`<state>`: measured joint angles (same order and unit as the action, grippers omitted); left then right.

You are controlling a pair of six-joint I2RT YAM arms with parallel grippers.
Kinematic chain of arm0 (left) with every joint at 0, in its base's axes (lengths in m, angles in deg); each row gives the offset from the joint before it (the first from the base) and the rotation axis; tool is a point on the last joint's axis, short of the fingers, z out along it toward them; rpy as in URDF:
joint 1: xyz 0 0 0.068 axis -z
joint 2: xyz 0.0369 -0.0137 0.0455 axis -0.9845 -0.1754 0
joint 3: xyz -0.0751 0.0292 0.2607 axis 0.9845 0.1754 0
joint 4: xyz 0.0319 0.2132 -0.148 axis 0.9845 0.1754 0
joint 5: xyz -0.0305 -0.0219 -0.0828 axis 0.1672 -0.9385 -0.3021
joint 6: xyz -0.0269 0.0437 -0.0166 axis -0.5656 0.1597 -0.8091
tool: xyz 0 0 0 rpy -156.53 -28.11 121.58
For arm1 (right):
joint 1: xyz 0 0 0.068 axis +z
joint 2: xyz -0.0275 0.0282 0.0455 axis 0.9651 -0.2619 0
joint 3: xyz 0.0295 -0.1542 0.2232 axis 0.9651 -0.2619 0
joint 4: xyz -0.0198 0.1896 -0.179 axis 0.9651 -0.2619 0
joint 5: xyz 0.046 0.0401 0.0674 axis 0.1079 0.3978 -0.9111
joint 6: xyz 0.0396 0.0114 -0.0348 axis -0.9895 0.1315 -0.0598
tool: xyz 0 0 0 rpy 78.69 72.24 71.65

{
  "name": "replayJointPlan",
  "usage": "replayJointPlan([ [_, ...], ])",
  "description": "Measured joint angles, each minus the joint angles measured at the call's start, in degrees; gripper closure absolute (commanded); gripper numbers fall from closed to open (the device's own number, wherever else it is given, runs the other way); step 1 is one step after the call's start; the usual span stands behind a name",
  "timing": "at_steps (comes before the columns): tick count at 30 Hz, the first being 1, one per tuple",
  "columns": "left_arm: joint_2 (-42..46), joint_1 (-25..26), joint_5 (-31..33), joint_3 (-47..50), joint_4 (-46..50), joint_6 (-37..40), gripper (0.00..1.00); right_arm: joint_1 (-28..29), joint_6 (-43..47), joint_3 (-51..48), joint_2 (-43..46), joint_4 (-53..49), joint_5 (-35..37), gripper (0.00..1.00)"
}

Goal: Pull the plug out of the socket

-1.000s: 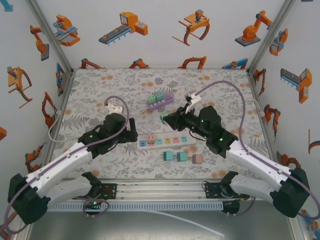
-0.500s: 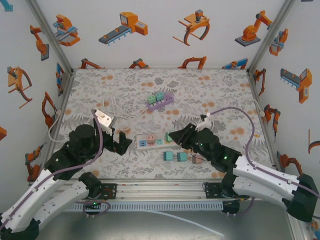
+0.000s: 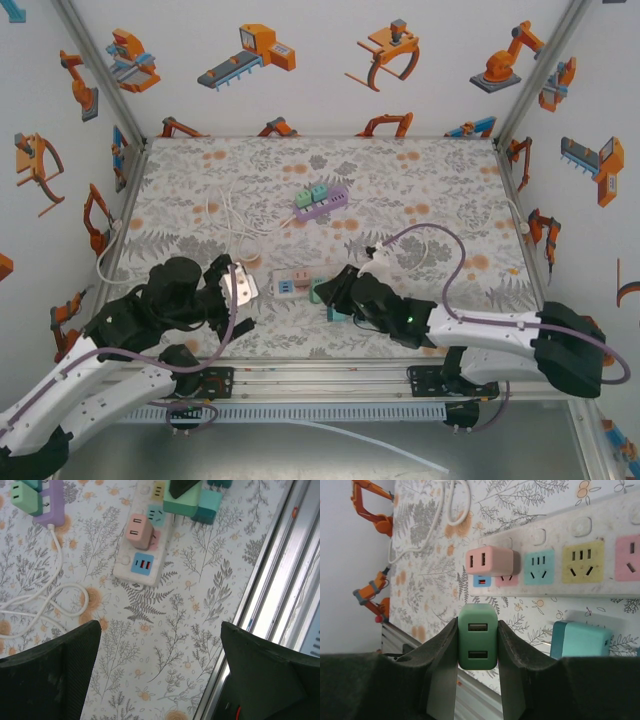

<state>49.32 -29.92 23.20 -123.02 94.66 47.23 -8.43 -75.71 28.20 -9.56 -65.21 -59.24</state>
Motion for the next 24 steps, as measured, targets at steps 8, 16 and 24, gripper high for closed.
replayJointPlan([
  [8,1.03,0.26,-0.33,1.55,1.16,3.21,0.03,2.56,0.02,0.02,-10.73,7.65,1.31,0.86],
  [16,1.86,0.26,-0.31,1.75,1.18,3.74,0.03,4.15,0.02,0.57,-18.84,11.41,1.31,0.78],
  [24,2.93,0.26,-0.22,2.6,1.09,3.8,0.03,4.74,-0.17,0.98,-20.37,12.2,1.68,0.64],
])
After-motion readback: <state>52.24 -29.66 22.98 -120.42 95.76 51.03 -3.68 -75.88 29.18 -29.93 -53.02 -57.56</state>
